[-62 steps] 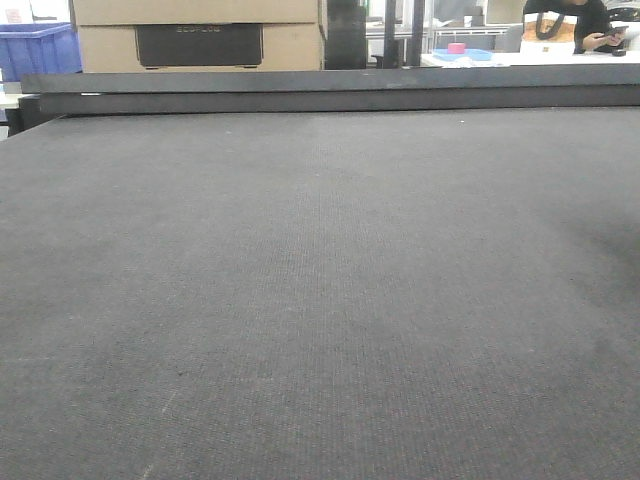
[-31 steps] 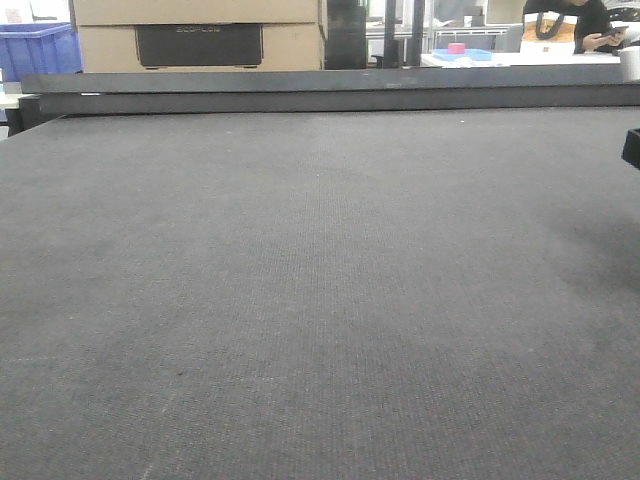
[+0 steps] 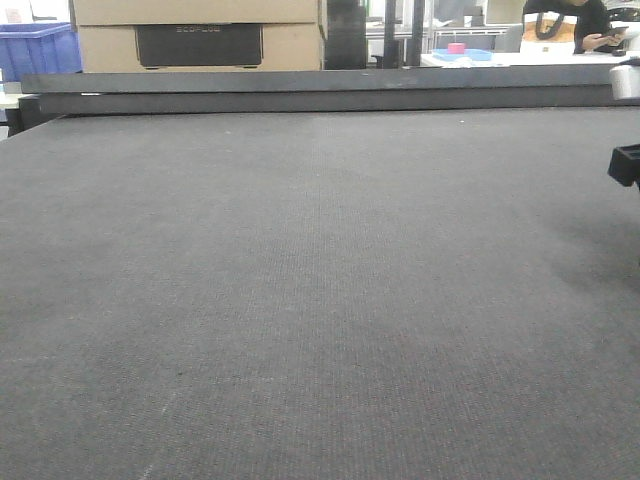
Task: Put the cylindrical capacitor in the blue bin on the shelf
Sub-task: 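Close the right gripper around the brown capacitor and lift it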
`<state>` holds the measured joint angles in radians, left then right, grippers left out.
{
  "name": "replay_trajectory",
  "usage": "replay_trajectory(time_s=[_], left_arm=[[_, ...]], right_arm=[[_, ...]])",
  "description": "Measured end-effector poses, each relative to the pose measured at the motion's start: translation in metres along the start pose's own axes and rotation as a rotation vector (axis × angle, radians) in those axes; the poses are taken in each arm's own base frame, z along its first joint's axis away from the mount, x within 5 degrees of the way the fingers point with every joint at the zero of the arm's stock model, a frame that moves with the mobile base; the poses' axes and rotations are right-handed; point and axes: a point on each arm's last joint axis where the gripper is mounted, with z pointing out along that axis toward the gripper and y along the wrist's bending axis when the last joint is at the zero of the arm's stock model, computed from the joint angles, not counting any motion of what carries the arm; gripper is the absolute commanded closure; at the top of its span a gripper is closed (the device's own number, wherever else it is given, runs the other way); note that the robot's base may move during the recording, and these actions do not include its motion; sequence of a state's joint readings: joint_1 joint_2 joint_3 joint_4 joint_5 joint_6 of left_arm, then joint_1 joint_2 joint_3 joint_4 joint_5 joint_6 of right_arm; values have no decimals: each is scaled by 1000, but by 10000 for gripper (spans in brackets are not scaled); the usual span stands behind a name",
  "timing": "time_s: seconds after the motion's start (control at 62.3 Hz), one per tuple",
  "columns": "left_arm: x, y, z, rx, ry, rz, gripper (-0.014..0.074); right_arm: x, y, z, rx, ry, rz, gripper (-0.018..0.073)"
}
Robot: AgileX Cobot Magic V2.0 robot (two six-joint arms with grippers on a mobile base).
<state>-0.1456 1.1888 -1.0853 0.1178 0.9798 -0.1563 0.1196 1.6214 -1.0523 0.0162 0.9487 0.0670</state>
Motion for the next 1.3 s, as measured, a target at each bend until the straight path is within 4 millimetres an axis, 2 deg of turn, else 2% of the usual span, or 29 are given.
replay_trajectory(time_s=[0.755, 0.803, 0.899, 1.028, 1.06, 1.221, 1.301], left_arm=[[0, 0, 0, 2, 0, -1, 708], [0, 0, 0, 2, 0, -1, 708], [0, 0, 0, 2, 0, -1, 708], [0, 0, 0, 2, 0, -1, 708], [0, 0, 0, 2, 0, -1, 708], [-4, -1, 3, 4, -13, 0, 702], [-10, -2, 8, 4, -9, 1, 634]], right_arm=[[1, -5, 4, 5, 39, 55, 223], [1, -5, 4, 5, 39, 55, 251], [1, -5, 4, 5, 40, 55, 382], [2, -5, 4, 6, 43, 55, 678], [2, -5, 4, 6, 43, 55, 726], [2, -5, 4, 6, 43, 55, 722], [2, -5, 4, 6, 43, 58, 722]])
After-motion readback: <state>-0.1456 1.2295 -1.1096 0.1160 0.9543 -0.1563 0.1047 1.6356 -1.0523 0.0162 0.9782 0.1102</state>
